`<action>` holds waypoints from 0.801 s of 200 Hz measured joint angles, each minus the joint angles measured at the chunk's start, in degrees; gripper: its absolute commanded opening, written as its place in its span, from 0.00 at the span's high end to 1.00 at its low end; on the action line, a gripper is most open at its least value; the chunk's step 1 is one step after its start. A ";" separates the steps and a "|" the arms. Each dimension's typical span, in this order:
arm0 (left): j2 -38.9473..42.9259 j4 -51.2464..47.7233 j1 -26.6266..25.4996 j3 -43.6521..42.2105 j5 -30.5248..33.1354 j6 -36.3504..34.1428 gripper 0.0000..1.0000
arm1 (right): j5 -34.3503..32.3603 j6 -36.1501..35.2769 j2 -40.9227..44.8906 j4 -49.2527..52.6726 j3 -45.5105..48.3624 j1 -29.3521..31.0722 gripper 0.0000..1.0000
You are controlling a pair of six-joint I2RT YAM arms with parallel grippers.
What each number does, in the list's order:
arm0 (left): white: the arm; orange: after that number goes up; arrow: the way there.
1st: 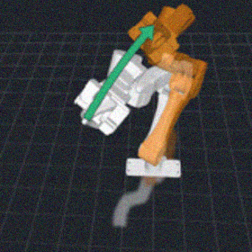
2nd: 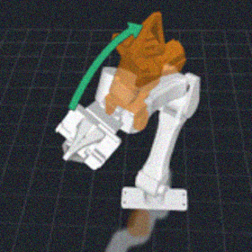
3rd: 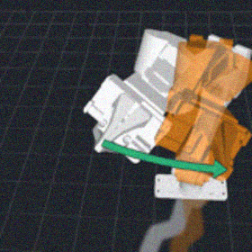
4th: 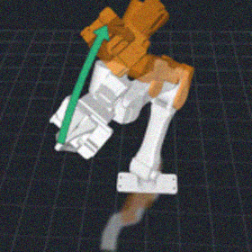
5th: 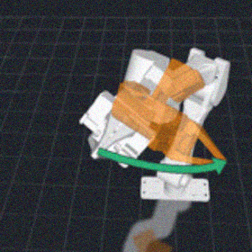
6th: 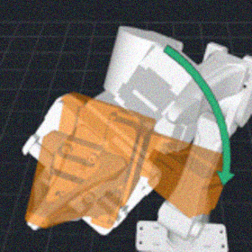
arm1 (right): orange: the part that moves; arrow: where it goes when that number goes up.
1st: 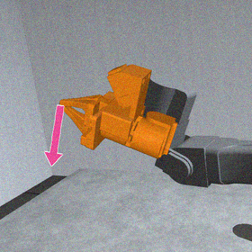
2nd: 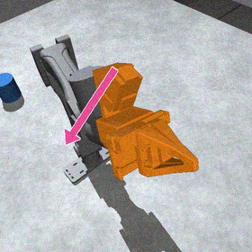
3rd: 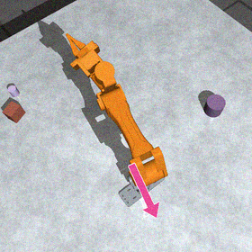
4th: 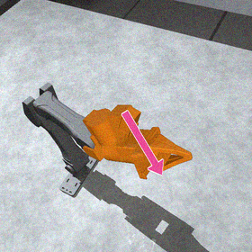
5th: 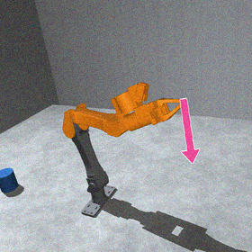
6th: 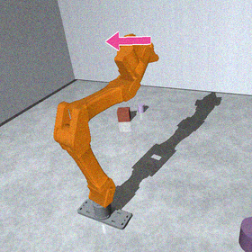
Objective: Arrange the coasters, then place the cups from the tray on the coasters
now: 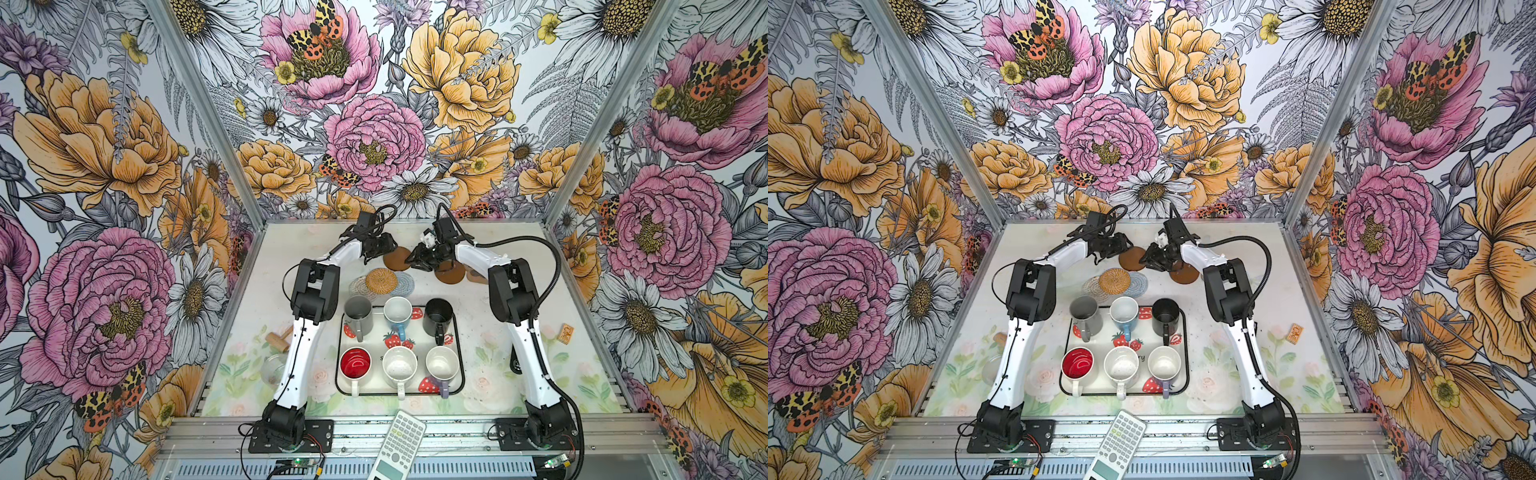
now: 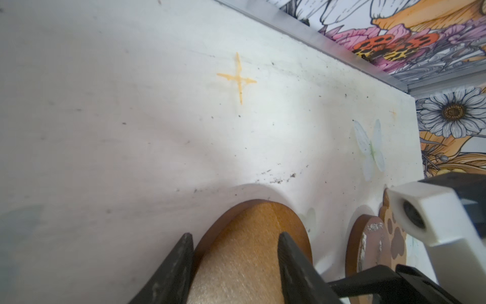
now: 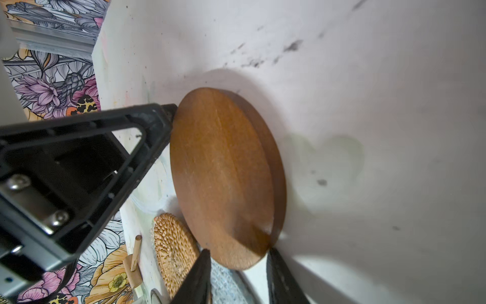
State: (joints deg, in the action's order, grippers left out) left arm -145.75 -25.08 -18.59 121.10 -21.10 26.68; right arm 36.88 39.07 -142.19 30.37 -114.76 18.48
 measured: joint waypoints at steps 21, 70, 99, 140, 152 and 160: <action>-0.68 0.04 -1.44 0.92 -0.87 0.37 0.47 | -1.25 -1.03 2.54 0.31 3.63 -1.09 0.63; -1.07 0.00 -3.98 1.53 -1.68 0.42 0.47 | -3.30 -2.93 6.88 1.22 9.75 -2.56 0.63; -1.09 -0.04 -4.50 1.53 -2.40 0.59 0.47 | -3.76 -3.80 8.70 1.09 12.46 -2.54 0.63; -1.09 0.42 -5.60 1.07 -2.99 0.55 0.48 | -4.33 -4.72 11.28 1.42 16.37 -2.54 0.63; -1.09 0.96 -5.88 0.74 -3.10 0.50 0.48 | -4.33 -5.14 11.96 1.46 17.38 -2.54 0.63; -1.07 1.38 -6.05 0.50 -3.26 0.46 0.48 | -4.33 -5.35 12.41 1.44 18.14 -2.54 0.63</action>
State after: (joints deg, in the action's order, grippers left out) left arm -146.82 -23.70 -24.64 121.60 -24.36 27.14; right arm 32.56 33.71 -129.78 31.81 -96.62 15.94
